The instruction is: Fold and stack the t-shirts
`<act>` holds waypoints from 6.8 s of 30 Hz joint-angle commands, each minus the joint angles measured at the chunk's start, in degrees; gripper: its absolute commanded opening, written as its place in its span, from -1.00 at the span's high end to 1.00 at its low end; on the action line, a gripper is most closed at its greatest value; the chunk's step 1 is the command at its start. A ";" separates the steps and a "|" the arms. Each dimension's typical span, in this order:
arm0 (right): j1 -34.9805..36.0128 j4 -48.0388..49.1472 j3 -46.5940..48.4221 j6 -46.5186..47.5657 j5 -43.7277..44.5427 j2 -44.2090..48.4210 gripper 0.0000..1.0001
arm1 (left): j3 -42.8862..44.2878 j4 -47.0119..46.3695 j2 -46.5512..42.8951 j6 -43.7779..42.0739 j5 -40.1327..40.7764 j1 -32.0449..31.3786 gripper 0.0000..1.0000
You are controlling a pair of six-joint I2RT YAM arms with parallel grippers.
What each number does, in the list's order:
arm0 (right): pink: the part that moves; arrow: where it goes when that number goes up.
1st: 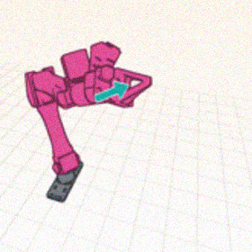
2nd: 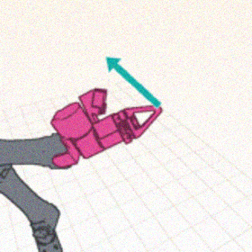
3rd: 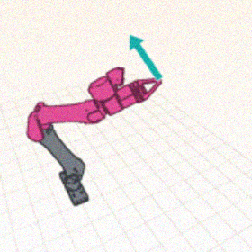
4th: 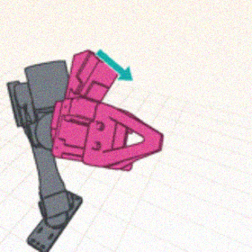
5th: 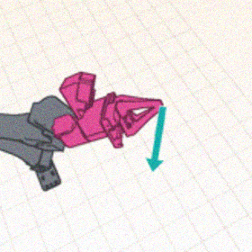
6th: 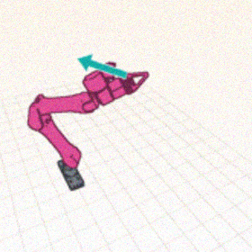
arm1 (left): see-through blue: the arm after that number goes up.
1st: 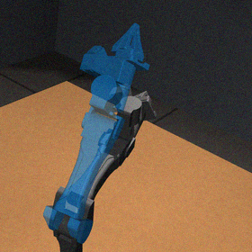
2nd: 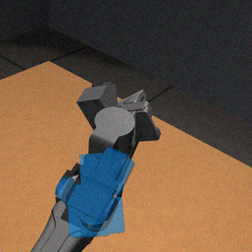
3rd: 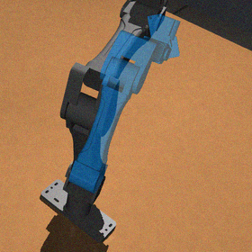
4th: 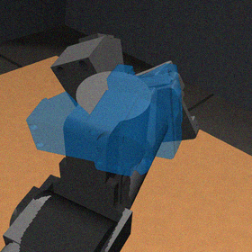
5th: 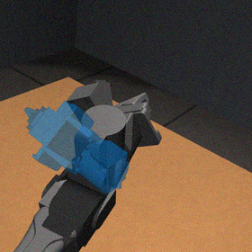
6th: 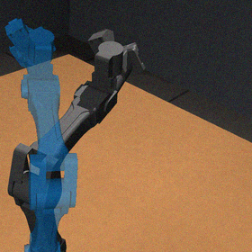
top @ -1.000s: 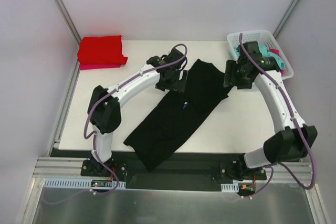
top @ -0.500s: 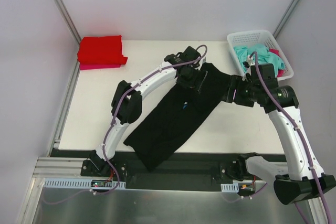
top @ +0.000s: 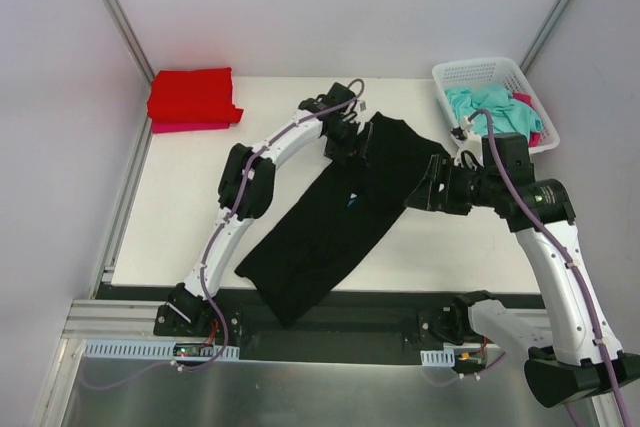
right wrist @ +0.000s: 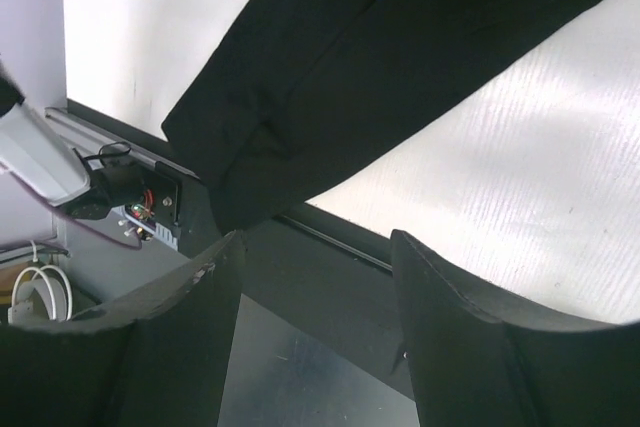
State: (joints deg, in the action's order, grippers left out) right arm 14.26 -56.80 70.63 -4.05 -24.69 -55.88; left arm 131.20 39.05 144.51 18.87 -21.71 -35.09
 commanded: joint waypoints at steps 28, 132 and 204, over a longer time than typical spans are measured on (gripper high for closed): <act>0.77 1.15 -2.87 2.48 12.27 -8.60 -0.29 | -25.54 -5.57 -24.14 5.21 15.36 9.34 -0.54; 3.32 12.77 22.77 -0.35 8.60 -55.99 0.91 | -27.32 -3.10 -25.25 4.86 16.80 1.42 -0.41; -3.89 16.01 41.17 -1.92 -2.91 -72.54 -0.93 | -37.15 5.60 -28.66 8.19 23.21 17.78 -0.96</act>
State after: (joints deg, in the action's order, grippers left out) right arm 9.98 -41.60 110.91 -5.34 -25.36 -130.91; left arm 96.51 43.44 120.42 27.66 -1.76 -17.19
